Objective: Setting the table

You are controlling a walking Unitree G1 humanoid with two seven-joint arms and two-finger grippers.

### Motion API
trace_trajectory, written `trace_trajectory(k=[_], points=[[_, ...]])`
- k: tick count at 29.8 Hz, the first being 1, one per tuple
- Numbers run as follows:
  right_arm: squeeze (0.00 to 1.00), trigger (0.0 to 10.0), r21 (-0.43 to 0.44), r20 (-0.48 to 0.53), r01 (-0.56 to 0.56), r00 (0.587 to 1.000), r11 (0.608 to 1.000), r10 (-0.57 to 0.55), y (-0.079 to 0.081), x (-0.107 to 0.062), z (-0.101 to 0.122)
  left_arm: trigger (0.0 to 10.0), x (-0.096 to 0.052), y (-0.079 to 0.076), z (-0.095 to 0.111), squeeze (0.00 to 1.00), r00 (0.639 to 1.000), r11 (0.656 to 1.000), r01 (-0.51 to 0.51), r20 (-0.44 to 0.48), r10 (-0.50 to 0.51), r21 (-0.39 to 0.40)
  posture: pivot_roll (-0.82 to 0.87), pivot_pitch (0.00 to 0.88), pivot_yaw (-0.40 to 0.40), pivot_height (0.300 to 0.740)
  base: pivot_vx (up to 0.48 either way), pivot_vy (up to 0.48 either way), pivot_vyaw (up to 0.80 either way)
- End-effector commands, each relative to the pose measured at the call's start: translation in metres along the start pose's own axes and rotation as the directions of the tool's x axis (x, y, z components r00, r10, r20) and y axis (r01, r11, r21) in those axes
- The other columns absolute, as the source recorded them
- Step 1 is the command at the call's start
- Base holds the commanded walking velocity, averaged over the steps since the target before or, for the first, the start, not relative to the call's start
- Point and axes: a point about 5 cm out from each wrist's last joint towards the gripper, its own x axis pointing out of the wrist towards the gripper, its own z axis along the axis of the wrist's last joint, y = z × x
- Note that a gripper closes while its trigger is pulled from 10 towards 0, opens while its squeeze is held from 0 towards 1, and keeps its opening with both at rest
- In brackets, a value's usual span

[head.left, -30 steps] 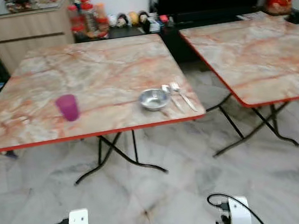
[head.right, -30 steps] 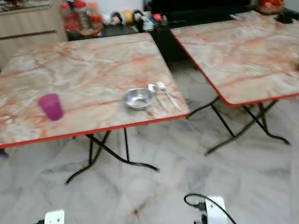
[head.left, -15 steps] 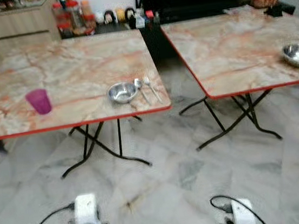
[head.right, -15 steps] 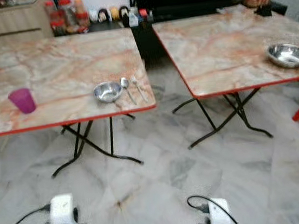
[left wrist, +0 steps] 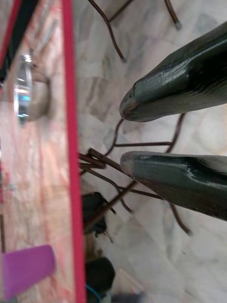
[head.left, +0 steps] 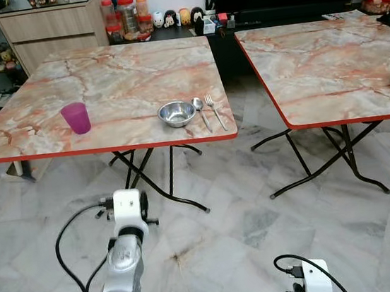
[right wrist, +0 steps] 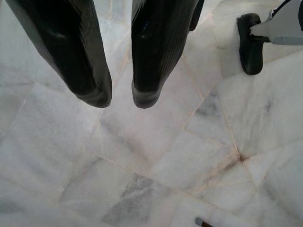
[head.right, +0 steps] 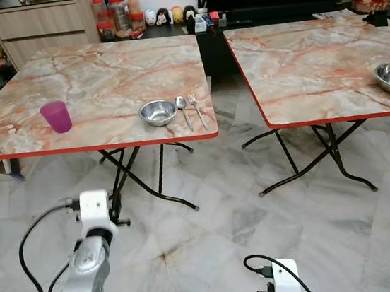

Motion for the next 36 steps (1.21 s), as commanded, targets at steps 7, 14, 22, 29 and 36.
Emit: trace_trajectory(k=[7,14,22,29,36], points=[[0.0,10.0,0.004,0.013,-0.002,1.0,1.0,0.002,0.002,0.001,0.003,10.0,0.018,-0.016,0.026,0.0,0.998,0.996,-0.01,0.063,0.016,-0.094,0.04,0.0,-0.032,0.74,0.035,0.0,0.0],[0.0,10.0,0.007,0.013,0.007,1.0,1.0,-0.007,-0.001,0.0,0.002,10.0,0.02,-0.019,0.031,0.0,0.997,0.996,0.001,0.078,0.006,-0.095,0.03,0.0,-0.031,0.74,0.304,0.0,0.0],[0.0,10.0,0.008,0.019,0.003,1.0,1.0,-0.003,0.001,0.001,0.005,10.0,0.012,-0.013,0.039,0.0,0.985,0.992,0.001,0.172,0.021,-0.129,0.04,0.0,-0.032,0.74,0.302,0.0,0.0],[0.0,10.0,0.007,0.023,-0.001,1.0,1.0,0.001,0.002,0.001,0.006,10.0,0.01,-0.006,0.037,0.0,0.984,0.991,-0.023,0.172,0.045,-0.13,0.04,0.0,-0.034,0.74,0.292,0.0,0.0],[0.0,10.0,0.011,0.029,-0.001,1.0,1.0,0.001,0.002,0.001,0.007,10.0,0.011,0.002,0.046,0.0,0.978,0.991,-0.036,0.199,0.06,-0.126,0.04,0.0,-0.035,0.74,0.295,0.0,0.0]])
